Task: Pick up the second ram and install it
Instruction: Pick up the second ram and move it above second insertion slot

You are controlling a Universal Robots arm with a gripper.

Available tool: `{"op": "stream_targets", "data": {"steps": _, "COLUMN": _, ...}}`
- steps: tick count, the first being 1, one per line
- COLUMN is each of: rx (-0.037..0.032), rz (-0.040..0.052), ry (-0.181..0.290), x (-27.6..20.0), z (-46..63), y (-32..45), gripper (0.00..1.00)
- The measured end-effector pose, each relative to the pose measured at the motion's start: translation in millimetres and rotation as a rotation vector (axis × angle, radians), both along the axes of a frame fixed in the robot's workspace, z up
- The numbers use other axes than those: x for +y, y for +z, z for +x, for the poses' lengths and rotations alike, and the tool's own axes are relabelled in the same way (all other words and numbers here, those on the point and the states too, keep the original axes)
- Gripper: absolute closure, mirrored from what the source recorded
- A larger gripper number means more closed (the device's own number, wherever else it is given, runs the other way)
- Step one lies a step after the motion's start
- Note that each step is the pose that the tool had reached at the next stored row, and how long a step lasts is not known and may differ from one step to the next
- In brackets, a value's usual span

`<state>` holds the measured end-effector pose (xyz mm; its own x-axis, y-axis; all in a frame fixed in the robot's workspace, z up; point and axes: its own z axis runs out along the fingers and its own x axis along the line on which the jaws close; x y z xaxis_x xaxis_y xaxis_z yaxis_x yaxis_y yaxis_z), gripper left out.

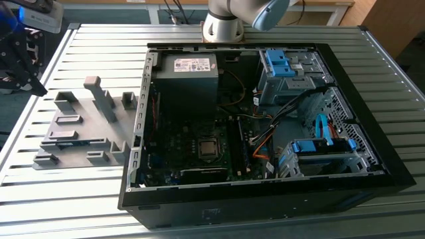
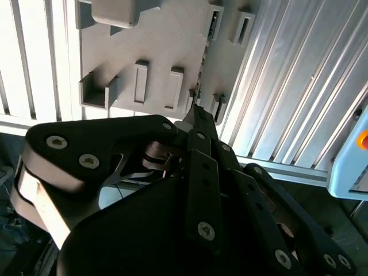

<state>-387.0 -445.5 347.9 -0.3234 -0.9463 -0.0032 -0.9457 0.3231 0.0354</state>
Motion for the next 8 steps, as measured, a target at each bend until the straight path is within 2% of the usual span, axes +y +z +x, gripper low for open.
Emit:
{"op": "stream_targets", "data": {"steps": 5, "rx": -0.0061, "rz": 0.0005, "ry": 0.002, "x": -0.2, "z": -4.4, "y": -1.7, "gripper": 0.89}}
{"op": "stream_targets", "data": {"steps": 8, "rx": -0.0070, "rz": 0.0018, "ry": 0.030, "x": -0.3, "z": -4.7, "y": -3.3, "gripper": 0.89}}
